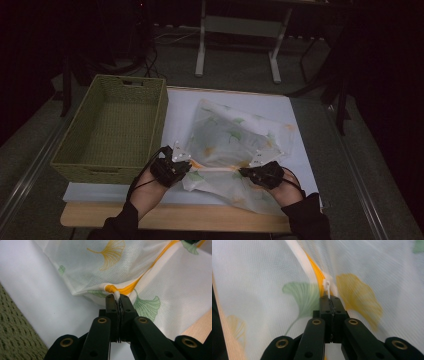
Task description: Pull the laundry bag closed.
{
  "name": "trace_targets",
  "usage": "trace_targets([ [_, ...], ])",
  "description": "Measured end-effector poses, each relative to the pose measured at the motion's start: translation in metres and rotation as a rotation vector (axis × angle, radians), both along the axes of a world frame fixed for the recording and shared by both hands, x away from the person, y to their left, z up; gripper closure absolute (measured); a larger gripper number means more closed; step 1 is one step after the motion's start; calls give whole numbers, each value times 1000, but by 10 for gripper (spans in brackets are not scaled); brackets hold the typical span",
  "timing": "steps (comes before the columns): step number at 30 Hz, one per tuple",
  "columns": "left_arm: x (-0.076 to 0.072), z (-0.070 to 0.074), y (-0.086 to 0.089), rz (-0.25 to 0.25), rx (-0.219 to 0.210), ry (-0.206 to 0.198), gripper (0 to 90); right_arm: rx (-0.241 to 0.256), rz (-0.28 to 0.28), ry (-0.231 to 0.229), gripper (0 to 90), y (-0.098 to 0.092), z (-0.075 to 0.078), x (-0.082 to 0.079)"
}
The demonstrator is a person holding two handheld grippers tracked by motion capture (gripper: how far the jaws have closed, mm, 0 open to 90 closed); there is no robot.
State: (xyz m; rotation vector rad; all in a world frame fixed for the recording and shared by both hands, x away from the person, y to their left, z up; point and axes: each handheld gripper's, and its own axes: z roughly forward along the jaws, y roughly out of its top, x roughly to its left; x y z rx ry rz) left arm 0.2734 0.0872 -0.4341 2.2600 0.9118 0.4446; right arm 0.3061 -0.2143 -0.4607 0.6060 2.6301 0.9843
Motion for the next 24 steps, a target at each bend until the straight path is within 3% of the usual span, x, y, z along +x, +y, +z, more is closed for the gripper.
trace_targets([
  [24,1,0,-1,-4,0,-1,894,42,-75,4,900,-55,3,-12],
])
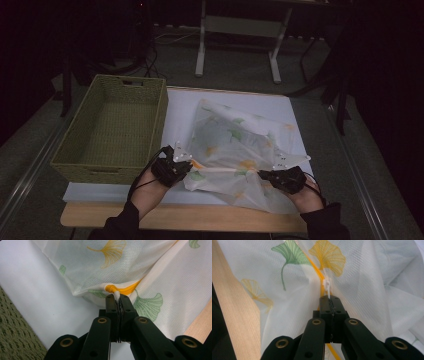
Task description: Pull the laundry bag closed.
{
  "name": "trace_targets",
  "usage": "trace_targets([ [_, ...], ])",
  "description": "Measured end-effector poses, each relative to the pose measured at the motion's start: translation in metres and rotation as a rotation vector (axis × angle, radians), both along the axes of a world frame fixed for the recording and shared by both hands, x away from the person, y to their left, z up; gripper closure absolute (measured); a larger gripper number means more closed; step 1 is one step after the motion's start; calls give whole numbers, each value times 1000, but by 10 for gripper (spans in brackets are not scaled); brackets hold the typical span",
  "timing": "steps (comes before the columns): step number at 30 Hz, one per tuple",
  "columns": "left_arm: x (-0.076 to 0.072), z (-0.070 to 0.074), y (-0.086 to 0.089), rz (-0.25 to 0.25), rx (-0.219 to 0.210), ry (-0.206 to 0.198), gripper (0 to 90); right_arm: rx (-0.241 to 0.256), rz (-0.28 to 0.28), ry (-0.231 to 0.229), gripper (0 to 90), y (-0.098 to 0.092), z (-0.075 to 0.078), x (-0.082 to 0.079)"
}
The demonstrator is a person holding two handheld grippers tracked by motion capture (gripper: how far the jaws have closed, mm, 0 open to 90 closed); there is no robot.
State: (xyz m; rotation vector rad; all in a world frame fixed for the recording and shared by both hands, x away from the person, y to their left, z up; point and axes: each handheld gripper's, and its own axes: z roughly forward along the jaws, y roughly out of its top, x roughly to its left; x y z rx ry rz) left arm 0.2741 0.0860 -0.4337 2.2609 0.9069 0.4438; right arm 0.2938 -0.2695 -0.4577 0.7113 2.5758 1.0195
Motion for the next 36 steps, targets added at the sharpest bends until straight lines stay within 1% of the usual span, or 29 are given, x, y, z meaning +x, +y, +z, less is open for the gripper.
trace_targets([
  [7,0,0,1,-1,3,0,894,13,-22,7,900,-14,0,-1],
  [11,0,1,1,2,2,-1,894,6,-30,10,900,-20,-2,-3],
  [13,0,1,2,2,3,1,894,13,-36,14,900,-24,-3,-3],
  [17,1,1,2,4,2,-2,894,10,-50,16,900,-31,-4,-4],
  [19,0,1,2,3,4,-2,894,1,-61,15,900,-34,-5,-5],
  [22,0,2,3,4,6,-2,894,3,-75,18,900,-41,-5,-5],
  [24,0,2,4,5,7,-1,894,15,-88,20,900,-48,-4,-5],
  [26,0,2,4,5,6,1,894,13,-103,19,900,-53,-4,-6],
  [36,1,2,4,1,9,4,894,15,-154,37,900,-75,-10,-7],
])
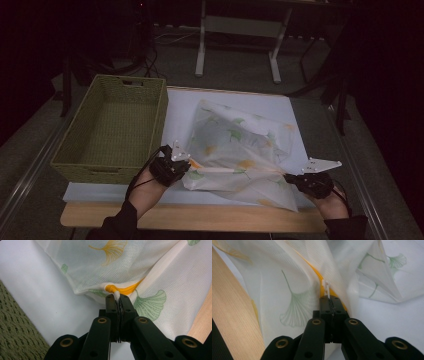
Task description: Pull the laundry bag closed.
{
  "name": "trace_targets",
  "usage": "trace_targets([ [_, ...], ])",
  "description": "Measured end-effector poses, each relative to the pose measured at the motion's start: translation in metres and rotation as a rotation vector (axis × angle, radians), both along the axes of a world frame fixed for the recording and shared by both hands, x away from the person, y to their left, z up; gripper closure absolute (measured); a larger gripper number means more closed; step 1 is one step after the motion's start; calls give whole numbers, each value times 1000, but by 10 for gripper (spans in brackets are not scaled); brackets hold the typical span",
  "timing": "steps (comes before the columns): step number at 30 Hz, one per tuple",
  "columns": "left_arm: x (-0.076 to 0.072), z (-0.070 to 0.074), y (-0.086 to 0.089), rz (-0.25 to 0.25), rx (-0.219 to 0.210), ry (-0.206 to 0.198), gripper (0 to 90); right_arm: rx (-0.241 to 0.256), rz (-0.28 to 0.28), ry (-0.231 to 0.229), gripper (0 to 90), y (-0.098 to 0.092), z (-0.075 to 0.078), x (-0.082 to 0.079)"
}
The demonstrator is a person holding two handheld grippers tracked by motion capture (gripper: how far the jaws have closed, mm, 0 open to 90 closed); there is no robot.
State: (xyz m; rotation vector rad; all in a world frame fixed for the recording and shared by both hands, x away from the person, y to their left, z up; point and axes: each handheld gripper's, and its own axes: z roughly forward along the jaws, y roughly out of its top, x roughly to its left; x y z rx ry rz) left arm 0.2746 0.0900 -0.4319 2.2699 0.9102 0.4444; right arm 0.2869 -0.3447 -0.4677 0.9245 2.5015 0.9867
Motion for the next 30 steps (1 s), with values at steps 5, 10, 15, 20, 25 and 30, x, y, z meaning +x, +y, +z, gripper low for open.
trace_targets([
  [5,0,0,1,0,-1,1,894,-13,-19,2,900,-7,-2,-1],
  [10,0,0,2,2,-1,3,894,-17,-40,9,900,-15,-6,-2],
  [15,1,-1,4,7,3,5,894,-19,-55,33,900,-21,-14,-3],
  [20,1,-1,5,15,0,3,894,-17,-76,47,900,-29,-19,-4],
  [25,1,-1,7,18,-9,2,894,-14,-93,63,900,-36,-26,-4],
  [30,1,-1,6,16,-6,4,893,-10,-104,66,900,-40,-26,-5],
])
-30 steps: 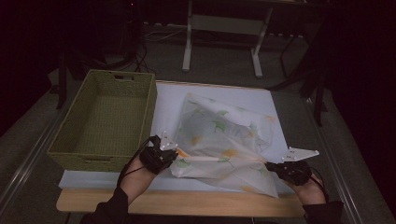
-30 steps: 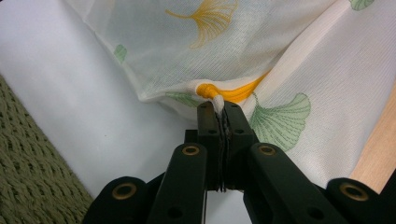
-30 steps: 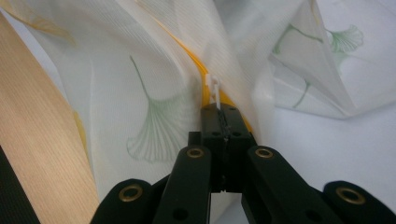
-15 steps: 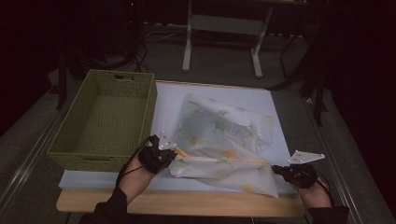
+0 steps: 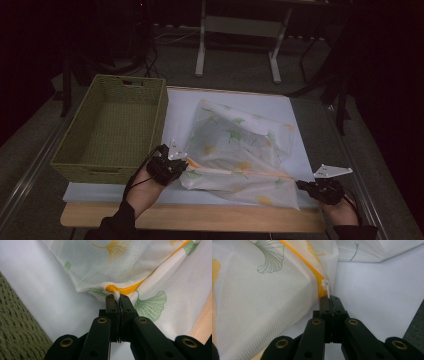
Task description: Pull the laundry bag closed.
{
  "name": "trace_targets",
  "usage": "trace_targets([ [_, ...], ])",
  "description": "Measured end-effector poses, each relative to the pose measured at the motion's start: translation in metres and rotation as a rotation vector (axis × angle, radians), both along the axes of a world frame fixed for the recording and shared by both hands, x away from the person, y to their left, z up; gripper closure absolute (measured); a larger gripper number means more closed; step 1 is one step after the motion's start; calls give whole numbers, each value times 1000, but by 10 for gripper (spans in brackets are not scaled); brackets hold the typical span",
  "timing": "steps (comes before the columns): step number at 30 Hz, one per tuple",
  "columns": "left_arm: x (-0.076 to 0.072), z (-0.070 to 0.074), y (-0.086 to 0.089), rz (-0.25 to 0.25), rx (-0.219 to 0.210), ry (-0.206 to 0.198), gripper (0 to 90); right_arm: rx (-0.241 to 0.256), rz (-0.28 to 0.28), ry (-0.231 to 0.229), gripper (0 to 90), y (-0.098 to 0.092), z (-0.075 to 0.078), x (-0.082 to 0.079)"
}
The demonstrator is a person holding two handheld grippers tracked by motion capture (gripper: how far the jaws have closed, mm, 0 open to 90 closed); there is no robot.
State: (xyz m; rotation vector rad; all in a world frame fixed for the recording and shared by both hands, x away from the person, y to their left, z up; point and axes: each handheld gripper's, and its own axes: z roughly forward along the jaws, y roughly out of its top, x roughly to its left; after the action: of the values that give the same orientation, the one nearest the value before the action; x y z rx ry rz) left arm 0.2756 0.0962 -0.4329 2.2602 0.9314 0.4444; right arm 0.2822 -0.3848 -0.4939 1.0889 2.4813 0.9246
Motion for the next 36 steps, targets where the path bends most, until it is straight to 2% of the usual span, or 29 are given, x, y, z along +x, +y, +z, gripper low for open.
trace_targets([
  [1,0,0,0,-2,-1,1,893,-17,-13,-3,900,-1,0,0],
  [4,0,0,1,-3,-7,6,893,-19,-22,2,900,-2,-1,1],
  [10,1,-7,-1,-29,7,39,888,25,-18,33,892,-4,-6,4],
  [12,1,-7,-3,-38,5,46,878,37,-21,18,879,-4,-5,3],
  [14,0,-7,-4,-55,-8,49,850,47,-23,6,822,-4,-2,2],
  [18,-2,-5,-6,-74,-21,43,725,70,-34,-20,756,-6,6,-1],
  [19,-3,-3,-6,-78,-36,30,725,83,-36,-22,747,-7,8,-1],
  [20,-4,-2,-6,-83,-47,26,682,94,-51,-50,679,-7,14,-3],
  [22,-6,2,-5,-75,-69,5,640,116,-60,-63,615,-4,18,-3],
  [26,-8,6,-4,-108,-125,-11,539,153,-50,-92,492,6,26,-2],
  [29,-10,5,-5,-112,-121,-18,466,182,-43,-114,415,14,31,-1],
  [31,-11,3,-5,-105,-129,-20,418,217,-42,-121,372,17,35,0],
  [32,-11,2,-5,-93,-142,-20,370,230,-40,-128,320,19,36,0],
  [33,-10,0,-4,-84,-150,-12,339,229,-19,-130,299,21,37,0],
  [34,-10,-1,-3,-70,-158,-7,295,214,-20,-141,296,23,38,-1],
  [36,-8,-4,-1,-91,-186,18,192,220,-8,-148,253,27,39,-2],
])
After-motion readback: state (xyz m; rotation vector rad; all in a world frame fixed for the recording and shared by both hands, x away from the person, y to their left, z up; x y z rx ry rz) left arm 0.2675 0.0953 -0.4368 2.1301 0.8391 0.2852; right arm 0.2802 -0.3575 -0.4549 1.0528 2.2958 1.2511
